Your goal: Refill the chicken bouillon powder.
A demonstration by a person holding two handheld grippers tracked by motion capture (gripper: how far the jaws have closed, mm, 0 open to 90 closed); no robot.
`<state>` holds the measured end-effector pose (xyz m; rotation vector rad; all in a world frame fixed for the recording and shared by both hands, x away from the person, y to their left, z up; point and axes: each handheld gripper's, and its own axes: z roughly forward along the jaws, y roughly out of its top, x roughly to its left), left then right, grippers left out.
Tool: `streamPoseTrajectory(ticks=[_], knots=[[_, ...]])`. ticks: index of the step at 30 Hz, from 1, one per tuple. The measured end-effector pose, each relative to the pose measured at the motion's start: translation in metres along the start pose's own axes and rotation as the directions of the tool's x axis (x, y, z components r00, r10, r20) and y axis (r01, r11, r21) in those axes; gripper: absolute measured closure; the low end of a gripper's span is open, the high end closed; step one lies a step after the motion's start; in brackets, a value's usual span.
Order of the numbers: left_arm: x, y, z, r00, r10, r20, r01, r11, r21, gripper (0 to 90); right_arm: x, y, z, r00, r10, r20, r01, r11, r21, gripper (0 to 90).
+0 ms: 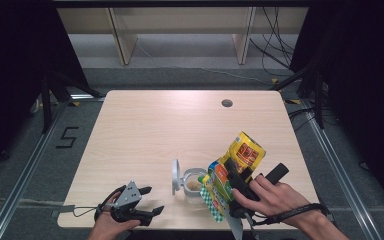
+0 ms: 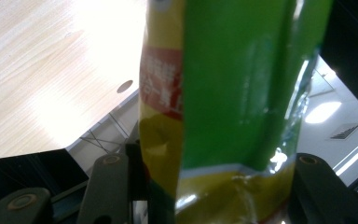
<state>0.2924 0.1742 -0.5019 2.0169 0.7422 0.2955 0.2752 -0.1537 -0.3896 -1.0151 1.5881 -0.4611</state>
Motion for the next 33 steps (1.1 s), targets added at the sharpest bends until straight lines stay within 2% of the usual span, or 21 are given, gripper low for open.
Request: streamPoseTrajectory(ticks=[3,4,5,6,7,8,14,16,17,18,19,21,22,24,25,27,29,31,33], knots=[[0.0010,0.0003,-0.0007,0.9999,0.013,0.004,-0.013,0.9999,0.002,23.0,0.0003,-0.0005,0.0002,1.0000,-0.007,0.002,0.007,1.000,-0.004,53.0],[0.0025,0.0001,-0.0016,0.9997,0.025,-0.007,-0.025,0.9994,0.023,23.0,0.0002,-0.0007,0.0001,1.0000,-0.009,0.002,0.009,1.000,-0.005,53.1],[0.0023,0.0000,-0.0012,0.9998,0.021,-0.007,-0.021,0.9996,0.018,23.0,0.0014,-0.0013,-0.0014,0.9999,0.012,-0.003,-0.012,1.000,0.009,53.1],[0.0029,0.0002,-0.0013,0.9995,0.029,-0.013,-0.028,0.9993,0.025,23.0,0.0014,-0.0017,-0.0015,0.9999,0.012,-0.005,-0.012,1.000,0.008,53.1],[0.0030,0.0003,-0.0014,0.9996,0.028,-0.010,-0.028,0.9993,0.026,23.0,0.0010,-0.0017,-0.0017,1.0000,0.008,-0.004,-0.008,1.000,0.008,53.1],[0.0007,0.0000,-0.0003,1.0000,0.000,0.003,0.000,1.0000,0.002,23.0,0.0005,-0.0019,-0.0018,1.0000,0.001,-0.002,-0.001,1.000,0.007,53.1],[0.0009,0.0002,-0.0005,1.0000,0.008,0.000,-0.008,1.0000,0.003,23.0,0.0004,-0.0022,-0.0015,1.0000,-0.004,-0.001,0.004,1.000,0.002,53.4],[0.0007,0.0000,-0.0003,1.0000,0.000,0.001,0.000,1.0000,0.001,23.0,0.0006,-0.0020,-0.0018,1.0000,-0.003,0.000,0.003,1.000,0.001,53.5],[0.0031,0.0003,-0.0015,0.9994,0.032,-0.013,-0.031,0.9991,0.028,23.0,-0.0003,-0.0020,-0.0014,0.9999,-0.015,0.003,0.015,1.000,-0.007,53.5],[0.0027,0.0003,-0.0012,0.9995,0.028,-0.013,-0.028,0.9993,0.023,23.0,-0.0001,-0.0020,-0.0014,0.9999,-0.013,0.003,0.013,1.000,-0.007,53.5],[0.0005,0.0001,-0.0004,1.0000,0.001,0.001,-0.001,1.0000,0.002,23.0,-0.0001,-0.0021,-0.0015,0.9999,-0.013,0.006,0.013,1.000,-0.006,53.5],[0.0010,0.0004,-0.0006,0.9999,0.013,0.000,-0.013,0.9999,0.003,23.0,-0.0006,-0.0026,-0.0025,1.0000,-0.002,0.009,0.002,1.000,-0.001,53.5],[0.0005,0.0001,-0.0003,1.0000,0.000,0.001,0.000,1.0000,0.001,23.0,-0.0006,-0.0027,-0.0025,0.9999,-0.004,0.010,0.004,1.000,-0.001,53.5],[0.0008,0.0001,-0.0003,1.0000,0.001,0.001,-0.001,1.0000,0.002,23.0,0.0004,-0.0026,-0.0017,0.9999,-0.012,0.004,0.012,1.000,-0.005,53.5],[0.0030,0.0003,-0.0014,0.9994,0.031,-0.015,-0.031,0.9992,0.025,23.0,0.0015,-0.0029,-0.0023,1.0000,0.000,0.001,0.000,1.000,0.002,53.5],[0.0008,0.0001,-0.0005,1.0000,0.004,-0.001,-0.004,1.0000,0.003,23.0,0.0011,-0.0034,-0.0035,1.0000,0.008,-0.001,-0.008,1.000,0.007,53.6],[0.0007,0.0001,-0.0002,1.0000,0.001,0.003,-0.001,1.0000,0.001,23.0,0.0011,-0.0036,-0.0033,1.0000,-0.002,0.001,0.002,1.000,0.003,53.6],[0.0018,0.0007,-0.0006,0.9996,0.027,0.003,-0.027,0.9996,0.002,23.0,0.0009,-0.0037,-0.0037,1.0000,-0.004,0.002,0.004,1.000,0.003,53.6],[0.0019,0.0007,-0.0007,0.9996,0.029,0.001,-0.029,0.9996,0.003,23.0,-0.0002,-0.0037,-0.0035,0.9999,-0.016,0.004,0.016,1.000,-0.004,53.8]])
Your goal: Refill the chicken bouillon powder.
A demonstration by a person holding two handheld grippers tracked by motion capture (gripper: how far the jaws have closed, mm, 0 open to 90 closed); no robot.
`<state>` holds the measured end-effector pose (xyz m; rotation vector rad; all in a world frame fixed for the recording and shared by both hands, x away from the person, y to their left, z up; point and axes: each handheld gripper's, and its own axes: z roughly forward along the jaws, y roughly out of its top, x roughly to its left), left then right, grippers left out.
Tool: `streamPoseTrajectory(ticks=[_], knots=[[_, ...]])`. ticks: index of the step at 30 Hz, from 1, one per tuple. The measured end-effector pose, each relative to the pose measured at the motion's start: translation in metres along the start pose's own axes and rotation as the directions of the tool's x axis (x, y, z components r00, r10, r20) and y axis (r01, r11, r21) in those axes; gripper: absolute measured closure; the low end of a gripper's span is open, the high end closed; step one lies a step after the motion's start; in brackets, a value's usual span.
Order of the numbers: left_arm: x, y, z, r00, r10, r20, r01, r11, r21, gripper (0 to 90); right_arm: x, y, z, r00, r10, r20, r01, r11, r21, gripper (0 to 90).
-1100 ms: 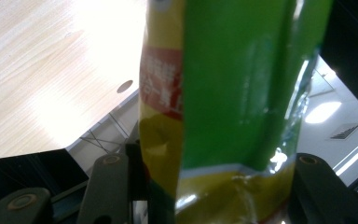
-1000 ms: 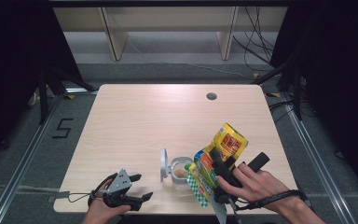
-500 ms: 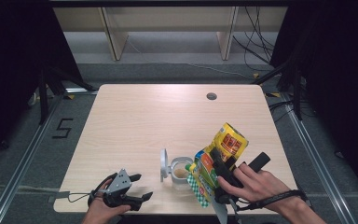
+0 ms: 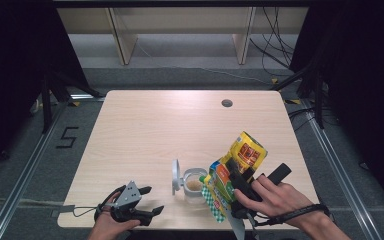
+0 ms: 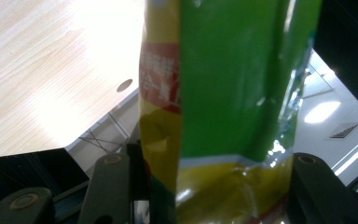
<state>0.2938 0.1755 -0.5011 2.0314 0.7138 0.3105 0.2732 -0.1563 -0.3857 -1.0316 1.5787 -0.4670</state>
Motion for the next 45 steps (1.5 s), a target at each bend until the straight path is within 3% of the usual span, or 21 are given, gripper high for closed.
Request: streamPoseTrajectory(ticks=[1,5,8,11,12,13,16,17,20,21,22,24,25,41,45], knots=[[-0.0013,-0.0006,0.0004,0.9996,-0.028,-0.001,0.028,0.9996,0.000,23.0,0.0001,0.0000,-0.0001,1.0000,0.000,0.001,0.000,1.000,0.001,53.9],[-0.0012,-0.0006,0.0003,0.9997,-0.026,-0.001,0.026,0.9997,0.000,23.0,0.0008,0.0001,-0.0006,0.9999,0.010,-0.002,-0.010,1.000,0.006,54.0],[-0.0002,0.0000,0.0001,1.0000,0.002,-0.002,-0.002,1.0000,0.000,23.0,0.0005,0.0003,-0.0008,0.9999,0.012,-0.001,-0.012,1.000,0.007,54.1],[0.0000,-0.0003,0.0002,1.0000,0.003,0.000,-0.003,1.0000,-0.004,23.0,0.0004,0.0002,-0.0006,1.0000,0.009,0.000,-0.009,1.000,0.009,54.1],[0.0015,0.0000,-0.0009,0.9998,0.021,-0.005,-0.021,0.9997,0.013,23.0,0.0004,0.0001,-0.0006,0.9999,0.010,-0.001,-0.010,1.000,0.007,54.1],[0.0001,-0.0003,-0.0008,1.0000,0.000,-0.003,0.000,1.0000,0.009,23.0,0.0005,0.0001,-0.0005,0.9999,0.010,-0.002,-0.010,1.000,0.006,54.1],[0.0011,-0.0003,-0.0011,0.9999,0.010,-0.010,-0.009,0.9997,0.023,23.1,0.0006,0.0003,-0.0007,1.0000,0.010,0.001,-0.010,1.000,0.007,54.2],[-0.0011,-0.0005,0.0001,0.9999,-0.017,0.000,0.017,0.9999,-0.001,23.1,0.0007,0.0002,-0.0008,0.9999,0.012,0.001,-0.012,1.000,0.006,54.2],[-0.0015,-0.0008,0.0007,0.9998,-0.022,-0.005,0.022,0.9998,-0.004,23.0,0.0003,-0.0001,-0.0007,1.0000,0.009,0.000,-0.009,1.000,0.007,54.3],[-0.0015,-0.0006,0.0006,0.9998,-0.019,-0.004,0.019,0.9998,-0.003,23.1,-0.0006,-0.0005,-0.0011,0.9999,0.013,0.004,-0.013,1.000,0.005,54.2],[0.0008,-0.0001,-0.0007,0.9998,0.016,-0.015,-0.016,0.9997,0.018,23.1,-0.0014,-0.0006,-0.0012,1.0000,0.008,0.005,-0.008,1.000,0.006,54.3],[-0.0003,-0.0003,-0.0006,1.0000,-0.006,-0.005,0.006,0.9999,0.009,23.0,-0.0015,-0.0011,-0.0006,1.0000,-0.004,0.003,0.004,1.000,0.004,54.3],[0.0009,-0.0002,-0.0012,0.9999,0.011,-0.013,-0.010,0.9997,0.024,23.1,-0.0010,-0.0016,-0.0020,0.9999,0.017,0.002,-0.017,1.000,0.016,54.3],[-0.0010,-0.0004,-0.0004,0.9998,-0.017,-0.007,0.017,0.9998,-0.003,23.0,-0.0027,-0.0004,-0.0005,0.9999,-0.010,0.005,0.010,1.000,0.002,54.8],[-0.0002,-0.0003,-0.0008,1.0000,-0.002,-0.008,0.002,1.0000,0.005,23.0,-0.0037,-0.0010,-0.0014,0.9999,-0.002,0.011,0.002,1.000,0.006,54.8]])
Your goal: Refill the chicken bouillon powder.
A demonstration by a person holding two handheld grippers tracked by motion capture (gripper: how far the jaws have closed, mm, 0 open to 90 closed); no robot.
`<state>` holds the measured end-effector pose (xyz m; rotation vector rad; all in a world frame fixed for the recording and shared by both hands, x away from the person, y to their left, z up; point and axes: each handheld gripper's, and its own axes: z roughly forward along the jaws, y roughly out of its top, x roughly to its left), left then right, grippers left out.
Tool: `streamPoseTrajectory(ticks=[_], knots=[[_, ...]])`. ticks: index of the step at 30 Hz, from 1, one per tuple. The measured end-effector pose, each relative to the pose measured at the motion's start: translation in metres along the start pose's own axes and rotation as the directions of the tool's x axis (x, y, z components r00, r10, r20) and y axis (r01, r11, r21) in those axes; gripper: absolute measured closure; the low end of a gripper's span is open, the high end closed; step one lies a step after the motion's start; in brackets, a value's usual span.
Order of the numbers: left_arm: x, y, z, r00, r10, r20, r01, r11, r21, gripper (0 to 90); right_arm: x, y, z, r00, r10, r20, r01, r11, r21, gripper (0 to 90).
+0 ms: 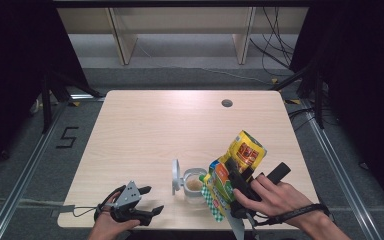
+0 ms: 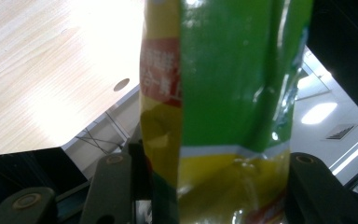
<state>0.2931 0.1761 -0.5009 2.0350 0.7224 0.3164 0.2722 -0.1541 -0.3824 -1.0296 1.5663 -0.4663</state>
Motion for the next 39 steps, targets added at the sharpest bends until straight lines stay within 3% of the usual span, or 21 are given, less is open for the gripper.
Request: streamPoseTrajectory(ticks=[2,4,12,16,18,39], knots=[[-0.0003,-0.0001,0.0001,1.0000,-0.009,-0.001,0.009,1.0000,-0.001,23.0,0.0026,-0.0003,-0.0004,0.9997,0.024,-0.008,-0.024,1.000,0.010,54.8],[-0.0002,-0.0002,0.0001,1.0000,-0.009,-0.001,0.009,1.0000,-0.001,23.0,-0.0002,0.0001,0.0002,1.0000,-0.005,0.002,0.005,1.000,0.000,54.9],[0.0012,0.0000,-0.0003,0.9999,0.009,-0.006,-0.008,0.9998,0.017,23.0,-0.0003,0.0001,0.0000,1.0000,-0.004,0.004,0.004,1.000,-0.001,54.9],[-0.0002,-0.0002,0.0001,1.0000,-0.009,-0.001,0.009,1.0000,-0.001,23.0,0.0009,-0.0004,-0.0005,0.9999,0.011,-0.003,-0.010,1.000,0.008,55.0],[-0.0001,-0.0002,0.0002,1.0000,-0.009,0.000,0.009,1.0000,0.000,23.0,-0.0004,-0.0001,0.0009,0.9999,-0.013,-0.003,0.013,1.000,-0.006,55.0],[-0.0003,-0.0001,0.0000,1.0000,-0.009,-0.002,0.009,1.0000,-0.002,23.0,0.0001,-0.0002,-0.0019,0.9999,0.013,0.001,-0.013,1.000,0.003,55.8]])
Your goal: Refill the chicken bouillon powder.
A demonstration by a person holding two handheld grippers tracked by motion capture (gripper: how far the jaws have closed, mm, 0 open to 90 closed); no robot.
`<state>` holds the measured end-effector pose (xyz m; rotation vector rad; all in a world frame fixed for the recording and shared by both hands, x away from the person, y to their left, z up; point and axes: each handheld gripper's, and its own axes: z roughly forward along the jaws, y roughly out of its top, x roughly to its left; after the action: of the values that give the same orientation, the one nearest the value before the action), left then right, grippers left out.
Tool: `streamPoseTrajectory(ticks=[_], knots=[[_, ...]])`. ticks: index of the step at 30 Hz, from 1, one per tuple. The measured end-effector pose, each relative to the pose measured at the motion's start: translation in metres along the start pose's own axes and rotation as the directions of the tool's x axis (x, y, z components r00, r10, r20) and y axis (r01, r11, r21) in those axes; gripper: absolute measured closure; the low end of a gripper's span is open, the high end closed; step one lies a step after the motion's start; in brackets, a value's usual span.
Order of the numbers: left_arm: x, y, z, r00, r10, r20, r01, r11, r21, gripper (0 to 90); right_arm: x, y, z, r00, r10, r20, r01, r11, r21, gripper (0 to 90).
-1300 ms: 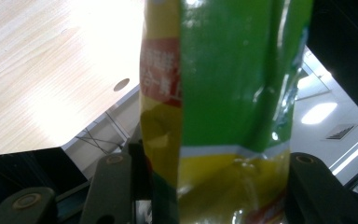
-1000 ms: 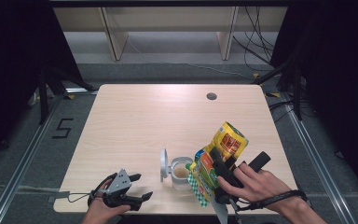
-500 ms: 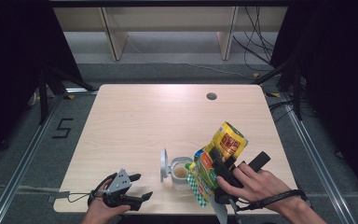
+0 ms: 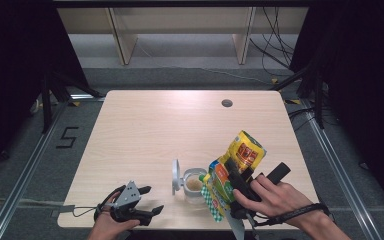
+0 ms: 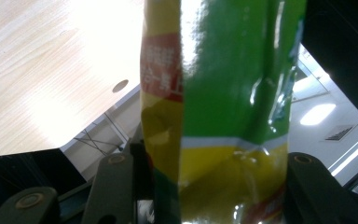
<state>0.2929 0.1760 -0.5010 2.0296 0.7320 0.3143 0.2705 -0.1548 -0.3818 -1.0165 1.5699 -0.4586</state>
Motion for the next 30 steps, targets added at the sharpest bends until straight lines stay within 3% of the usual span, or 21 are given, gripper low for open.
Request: streamPoseTrajectory(ticks=[14,17,19,20,22,25,26,30], knots=[[0.0000,0.0000,0.0000,1.0000,-0.002,-0.001,0.002,1.0000,-0.002,23.0,-0.0012,-0.0004,0.0005,0.9997,-0.023,0.000,0.023,1.000,-0.009,56.4],[0.0002,-0.0001,0.0001,1.0000,-0.002,0.001,0.002,1.0000,-0.001,23.0,-0.0003,-0.0002,-0.0001,1.0000,0.000,-0.002,0.000,1.000,-0.004,56.5],[0.0015,0.0000,-0.0002,0.9999,0.015,-0.006,-0.015,0.9998,0.014,23.0,-0.0011,0.0005,0.0014,0.9998,-0.020,-0.003,0.020,1.000,-0.014,56.5],[0.0015,-0.0001,-0.0002,0.9999,0.014,-0.006,-0.014,0.9998,0.014,23.0,-0.0007,0.0002,0.0004,1.0000,0.002,-0.005,-0.002,1.000,-0.007,56.6],[0.0020,0.0003,-0.0006,0.9996,0.028,-0.007,-0.028,0.9996,0.010,23.0,-0.0013,0.0002,0.0004,1.0000,-0.002,-0.002,0.002,1.000,-0.008,56.7],[0.0023,0.0003,-0.0006,0.9996,0.027,-0.008,-0.026,0.9996,0.010,23.0,-0.0010,0.0001,0.0012,1.0000,-0.008,-0.006,0.008,1.000,-0.010,56.8],[0.0004,0.0000,0.0004,1.0000,0.001,-0.001,-0.001,0.9999,-0.010,23.0,-0.0019,0.0001,0.0017,0.9998,-0.020,-0.004,0.020,1.000,-0.018,56.8],[0.0009,0.0001,0.0002,1.0000,0.008,-0.003,-0.008,1.0000,-0.005,23.0,-0.0008,-0.0005,0.0011,0.9999,-0.010,-0.007,0.010,1.000,-0.012,56.9]])
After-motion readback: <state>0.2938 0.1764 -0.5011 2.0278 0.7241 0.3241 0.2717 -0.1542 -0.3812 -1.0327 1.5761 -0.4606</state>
